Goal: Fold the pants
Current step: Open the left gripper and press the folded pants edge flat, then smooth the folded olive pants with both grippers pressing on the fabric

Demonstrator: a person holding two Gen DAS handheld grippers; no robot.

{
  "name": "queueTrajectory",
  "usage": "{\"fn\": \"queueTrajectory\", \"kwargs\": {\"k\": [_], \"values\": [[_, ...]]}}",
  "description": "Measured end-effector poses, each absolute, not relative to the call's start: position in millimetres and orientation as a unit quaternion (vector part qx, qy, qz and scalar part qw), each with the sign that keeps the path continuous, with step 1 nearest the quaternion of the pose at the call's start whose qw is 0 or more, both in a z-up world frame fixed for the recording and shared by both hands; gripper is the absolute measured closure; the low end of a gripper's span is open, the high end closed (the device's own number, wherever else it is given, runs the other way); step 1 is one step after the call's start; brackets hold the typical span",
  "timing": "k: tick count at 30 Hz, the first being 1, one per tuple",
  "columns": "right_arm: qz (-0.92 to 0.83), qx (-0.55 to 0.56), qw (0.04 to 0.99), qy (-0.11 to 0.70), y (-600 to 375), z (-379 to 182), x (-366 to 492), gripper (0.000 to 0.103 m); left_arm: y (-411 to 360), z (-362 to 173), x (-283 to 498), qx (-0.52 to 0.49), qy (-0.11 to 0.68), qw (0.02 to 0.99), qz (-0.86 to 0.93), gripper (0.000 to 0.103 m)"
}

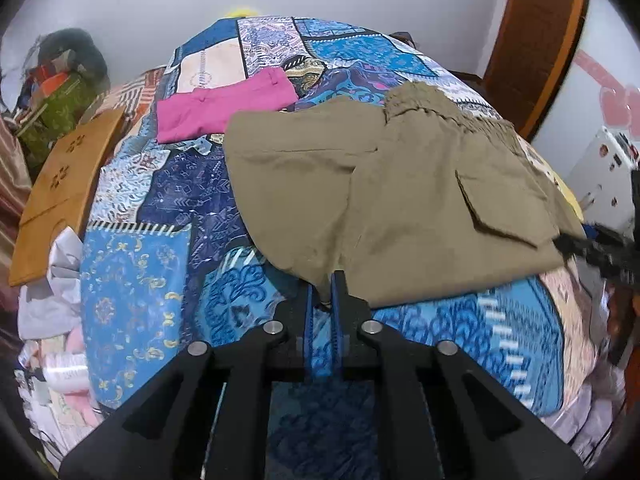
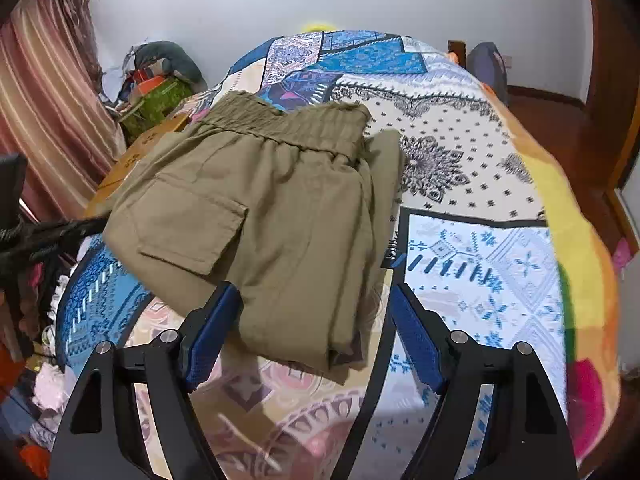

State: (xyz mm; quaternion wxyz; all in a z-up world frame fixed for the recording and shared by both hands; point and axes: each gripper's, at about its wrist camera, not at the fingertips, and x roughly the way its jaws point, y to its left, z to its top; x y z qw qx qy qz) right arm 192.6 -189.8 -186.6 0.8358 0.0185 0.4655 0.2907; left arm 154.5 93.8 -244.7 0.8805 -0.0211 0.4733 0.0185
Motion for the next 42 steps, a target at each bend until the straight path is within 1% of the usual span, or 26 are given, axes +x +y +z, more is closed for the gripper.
{"fn": "queueTrajectory", "kwargs": {"k": [3, 7, 9, 13, 14, 16, 17, 18, 23, 24, 26, 28, 30, 33, 36, 38, 41, 42], "values": [[0.267, 0.006, 0.845, 0.463, -192.7, -181.2, 197.2, 0.030, 97.9, -240.0, 151.3, -0.014, 0.484, 0.875, 0.023, 0.085], [0.255, -0.030, 0.856, 0.449, -189.5, -166.3, 189.6, 0.038, 107.5, -227.9, 144.5, 0.017, 0.470, 0.881, 0.059, 0.085], [0.254, -0.041, 0.860, 0.441, -189.3, -159.2, 186.9, 0.038, 113.5, -219.1, 144.9, 0.011, 0.463, 0.885, 0.051, 0.085], [0.259, -0.028, 0.865, 0.429, -191.6, -146.5, 190.9, 0.038, 110.0, -201.4, 159.8, 0.012, 0.445, 0.895, 0.023, 0.085], [0.260, -0.024, 0.866, 0.426, -191.1, -144.8, 193.9, 0.038, 107.9, -198.8, 165.6, 0.004, 0.444, 0.896, 0.011, 0.083], [0.262, -0.017, 0.867, 0.424, -186.3, -143.2, 202.6, 0.038, 103.0, -197.5, 185.1, -0.021, 0.446, 0.895, -0.017, 0.076], [0.262, -0.017, 0.868, 0.421, -183.8, -142.7, 206.0, 0.038, 99.7, -198.9, 193.8, -0.030, 0.449, 0.893, -0.027, 0.070], [0.263, -0.020, 0.870, 0.416, -180.1, -143.0, 210.6, 0.038, 96.3, -202.3, 203.9, -0.036, 0.455, 0.889, -0.035, 0.067], [0.271, -0.019, 0.864, 0.423, -166.0, -155.4, 231.8, 0.040, 70.6, -225.1, 247.1, -0.017, 0.482, 0.874, -0.058, 0.067], [0.271, -0.019, 0.863, 0.426, -164.0, -159.5, 236.2, 0.042, 66.9, -228.8, 254.3, -0.013, 0.484, 0.873, -0.062, 0.067], [0.272, -0.019, 0.857, 0.438, -160.7, -168.0, 245.0, 0.052, 64.4, -233.1, 260.8, -0.003, 0.481, 0.875, -0.054, 0.067], [0.271, -0.023, 0.851, 0.450, -159.3, -177.7, 249.4, 0.058, 65.9, -239.4, 267.5, 0.010, 0.481, 0.876, -0.038, 0.067], [0.274, -0.025, 0.849, 0.452, -161.2, -184.6, 251.3, 0.058, 72.7, -247.7, 272.1, 0.007, 0.486, 0.874, -0.023, 0.060], [0.267, -0.033, 0.852, 0.448, -165.9, -187.6, 253.1, 0.058, 80.6, -252.3, 272.9, -0.008, 0.486, 0.874, -0.028, 0.056], [0.267, -0.036, 0.851, 0.451, -167.0, -187.3, 254.1, 0.058, 84.2, -251.4, 272.9, -0.005, 0.488, 0.873, -0.028, 0.053], [0.263, -0.046, 0.851, 0.451, -165.6, -184.2, 253.4, 0.058, 86.6, -248.0, 269.5, -0.009, 0.488, 0.872, -0.029, 0.053], [0.258, -0.058, 0.855, 0.445, -167.2, -172.5, 245.4, 0.057, 91.4, -232.8, 255.2, 0.000, 0.472, 0.881, -0.031, 0.053], [0.259, -0.060, 0.855, 0.445, -168.6, -168.6, 242.2, 0.055, 95.3, -225.7, 248.4, -0.001, 0.462, 0.886, -0.030, 0.053]]}}
